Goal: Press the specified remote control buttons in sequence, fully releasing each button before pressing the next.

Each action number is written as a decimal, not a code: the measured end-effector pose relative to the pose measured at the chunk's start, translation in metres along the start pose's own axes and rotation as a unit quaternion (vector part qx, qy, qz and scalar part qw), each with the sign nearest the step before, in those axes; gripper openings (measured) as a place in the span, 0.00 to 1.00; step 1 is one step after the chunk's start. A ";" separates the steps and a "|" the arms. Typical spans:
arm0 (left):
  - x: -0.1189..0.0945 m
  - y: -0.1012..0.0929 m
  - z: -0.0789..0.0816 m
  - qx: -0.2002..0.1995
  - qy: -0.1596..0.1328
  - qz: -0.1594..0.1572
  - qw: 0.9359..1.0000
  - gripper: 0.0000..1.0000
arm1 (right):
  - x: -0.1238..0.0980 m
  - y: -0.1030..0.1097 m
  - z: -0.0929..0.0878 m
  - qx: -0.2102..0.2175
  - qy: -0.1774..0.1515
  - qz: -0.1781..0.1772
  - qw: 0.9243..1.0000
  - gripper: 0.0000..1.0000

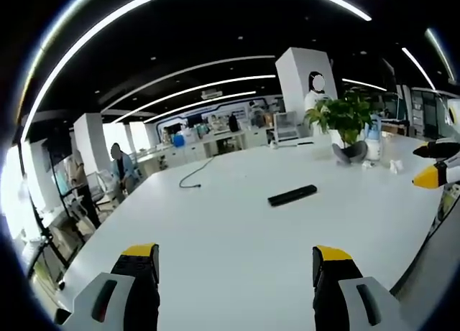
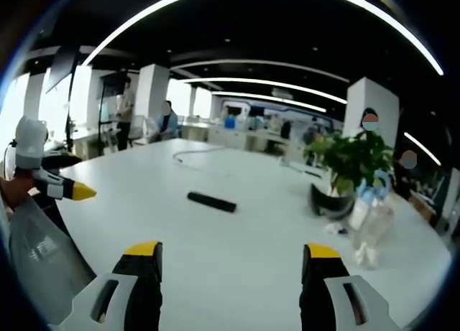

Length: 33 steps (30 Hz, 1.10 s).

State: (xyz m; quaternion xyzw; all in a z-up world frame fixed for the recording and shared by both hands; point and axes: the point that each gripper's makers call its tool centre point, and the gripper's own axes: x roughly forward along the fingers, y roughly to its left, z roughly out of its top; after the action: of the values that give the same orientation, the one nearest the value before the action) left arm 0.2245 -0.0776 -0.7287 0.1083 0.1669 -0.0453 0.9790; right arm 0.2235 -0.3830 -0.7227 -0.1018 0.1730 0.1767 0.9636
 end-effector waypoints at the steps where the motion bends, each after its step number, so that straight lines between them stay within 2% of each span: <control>1: 0.000 0.000 0.000 -0.002 0.001 0.000 1.000 0.91 | 0.000 0.000 0.000 0.000 0.000 0.000 1.000 0.78; 4: 0.000 0.002 0.000 -0.003 0.002 0.003 1.000 0.91 | 0.000 0.000 0.001 0.001 -0.001 0.001 1.000 0.78; 7: -0.003 0.006 0.007 -0.001 -0.013 0.014 1.000 0.89 | 0.000 0.001 0.000 0.000 0.000 0.002 1.000 0.78; 17: -0.003 0.007 0.008 0.012 -0.012 0.021 1.000 0.88 | 0.000 0.001 0.001 0.000 -0.002 0.003 1.000 0.78; 22: 0.002 0.006 0.011 0.023 -0.010 0.011 1.000 0.88 | 0.000 0.002 0.001 0.000 -0.002 0.005 1.000 0.78; 25: 0.009 0.002 0.018 0.042 -0.015 -0.011 0.999 0.85 | 0.000 0.002 0.001 -0.001 -0.002 0.006 1.000 0.78; 33: 0.029 0.003 0.035 0.074 -0.022 -0.031 0.997 0.85 | 0.000 0.001 0.002 0.000 -0.003 0.003 1.000 0.78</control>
State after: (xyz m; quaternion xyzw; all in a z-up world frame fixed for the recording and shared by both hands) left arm 0.2628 -0.0845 -0.7056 0.1739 0.1451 -0.0904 0.9698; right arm 0.2233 -0.3816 -0.7210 -0.1005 0.1700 0.1801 0.9636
